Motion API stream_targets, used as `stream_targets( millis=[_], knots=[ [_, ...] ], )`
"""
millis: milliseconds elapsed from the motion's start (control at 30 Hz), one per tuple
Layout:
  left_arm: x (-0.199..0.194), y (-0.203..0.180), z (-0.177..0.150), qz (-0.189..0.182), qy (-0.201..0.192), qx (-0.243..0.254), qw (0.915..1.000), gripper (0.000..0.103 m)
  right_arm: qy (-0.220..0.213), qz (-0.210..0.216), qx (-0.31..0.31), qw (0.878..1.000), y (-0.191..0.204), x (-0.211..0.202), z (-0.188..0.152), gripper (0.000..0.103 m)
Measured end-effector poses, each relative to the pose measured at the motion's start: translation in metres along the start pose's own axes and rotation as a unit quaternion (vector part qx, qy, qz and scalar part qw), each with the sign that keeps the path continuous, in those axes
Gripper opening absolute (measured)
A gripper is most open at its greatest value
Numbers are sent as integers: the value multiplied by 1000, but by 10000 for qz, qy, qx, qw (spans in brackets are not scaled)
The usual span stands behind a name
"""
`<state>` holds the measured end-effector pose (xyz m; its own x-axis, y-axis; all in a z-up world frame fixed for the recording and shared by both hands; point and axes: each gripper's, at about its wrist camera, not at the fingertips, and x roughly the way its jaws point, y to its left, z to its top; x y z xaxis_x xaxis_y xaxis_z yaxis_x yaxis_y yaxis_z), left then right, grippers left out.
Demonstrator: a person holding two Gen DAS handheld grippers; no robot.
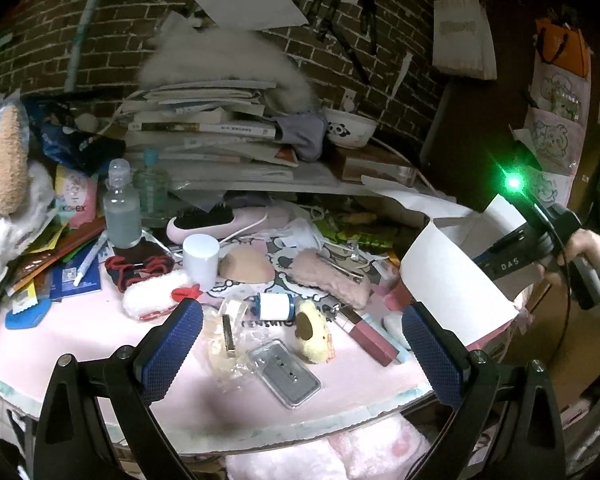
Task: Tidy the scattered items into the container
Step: 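Drop the star keychain into the white box with the right gripper, then grasp the white fluffy scrunchie with the left gripper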
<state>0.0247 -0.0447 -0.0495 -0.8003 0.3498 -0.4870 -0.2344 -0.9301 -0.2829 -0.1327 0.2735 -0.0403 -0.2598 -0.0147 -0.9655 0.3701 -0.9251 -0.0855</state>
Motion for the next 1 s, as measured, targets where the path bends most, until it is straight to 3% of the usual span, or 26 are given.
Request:
stream_targets(
  millis=[100, 233, 300, 367, 467, 533, 633, 833, 1000],
  knots=[
    [3, 3, -3, 16, 70, -19, 10000, 100, 179, 126, 86, 9997, -5, 5, -1, 27],
    [7, 11, -9, -103, 80, -120, 9998, 100, 41, -22, 117, 9999, -9, 0, -6, 54],
    [10, 14, -11, -76, 86, -114, 9999, 100, -190, -57, 157, 9997, -11, -11, -4, 54],
    [14, 16, -12, -4, 105, -51, 9999, 100, -764, -194, 219, 9967, -8, -35, -7, 54],
    [21, 19, -13, 187, 140, 37, 9997, 100, -1989, -425, 192, 9789, 8, -78, -19, 56],
    [26, 25, -13, 311, 131, 1, 9994, 99, -2656, -180, 47, 9639, 30, -98, -31, 68],
    [31, 35, -12, 421, 134, -105, 9990, 99, -3132, 244, -219, 9491, 67, -105, -46, 68],
    [40, 53, -4, 1017, 3, -65, 9948, 99, -3474, 447, -674, 9342, 144, -79, -59, 68],
    [57, 69, 2, 1246, 131, -125, 9920, 99, -3199, 716, -759, 9417, 189, -30, -61, 68]
  ],
)
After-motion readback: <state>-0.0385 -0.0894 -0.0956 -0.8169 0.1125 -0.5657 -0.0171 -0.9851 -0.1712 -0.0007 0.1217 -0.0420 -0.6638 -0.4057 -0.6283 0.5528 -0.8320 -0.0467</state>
